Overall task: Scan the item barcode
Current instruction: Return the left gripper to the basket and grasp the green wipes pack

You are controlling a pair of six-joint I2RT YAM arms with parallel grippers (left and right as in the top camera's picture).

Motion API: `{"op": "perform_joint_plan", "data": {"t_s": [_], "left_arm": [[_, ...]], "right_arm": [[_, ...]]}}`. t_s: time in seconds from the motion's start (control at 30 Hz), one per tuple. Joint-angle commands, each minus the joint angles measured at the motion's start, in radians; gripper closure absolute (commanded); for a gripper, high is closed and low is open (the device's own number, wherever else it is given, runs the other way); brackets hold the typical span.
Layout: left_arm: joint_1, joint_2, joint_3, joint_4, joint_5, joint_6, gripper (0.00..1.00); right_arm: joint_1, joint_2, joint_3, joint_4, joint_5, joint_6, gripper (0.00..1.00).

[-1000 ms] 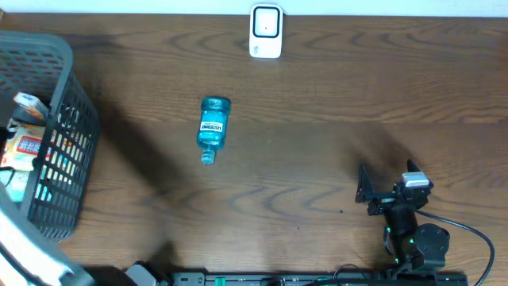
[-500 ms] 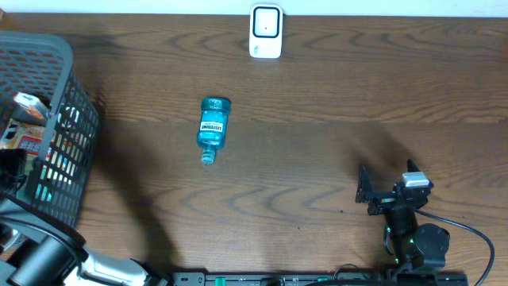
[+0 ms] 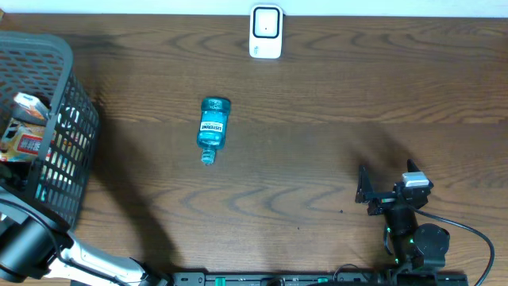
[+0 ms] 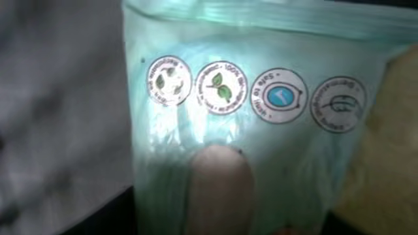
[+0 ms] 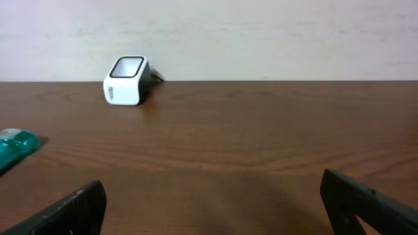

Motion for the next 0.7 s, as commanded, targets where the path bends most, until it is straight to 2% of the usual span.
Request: {"op": "perform_joint_plan", "data": {"t_s": [0.0,0.13,0.27,0.43,0.57,0.67], "left_arm": [[0.000,0.074,-0.025,-0.006,0.027,0.017,0.52],[0.000,0.012,-0.024,-0.019,0.037,0.016,0.53],[0.000,-0.097,-0.024,-0.030,0.120,0.017,0.53],[-0.001,-0.324,-0.024,-0.048,0.299,0.017,0.53],[-0.010,-0.505,-0.024,-0.048,0.375,0.016,0.53],[-0.065,-0.672,-0.024,-0.042,0.454,0.016,0.53]], "right_arm": [[0.005,-0.005,-0.005,0.000,0.001,-0.008,0.01],[0.005,-0.005,-0.005,0.000,0.001,-0.008,0.01],[0.005,-0.005,-0.005,0.000,0.001,-0.008,0.01],[0.005,-0.005,-0.005,0.000,0.001,-0.008,0.01],[0.005,-0.005,-0.005,0.000,0.001,-0.008,0.01],[0.005,-0.005,-0.005,0.000,0.001,-0.008,0.01]]}}
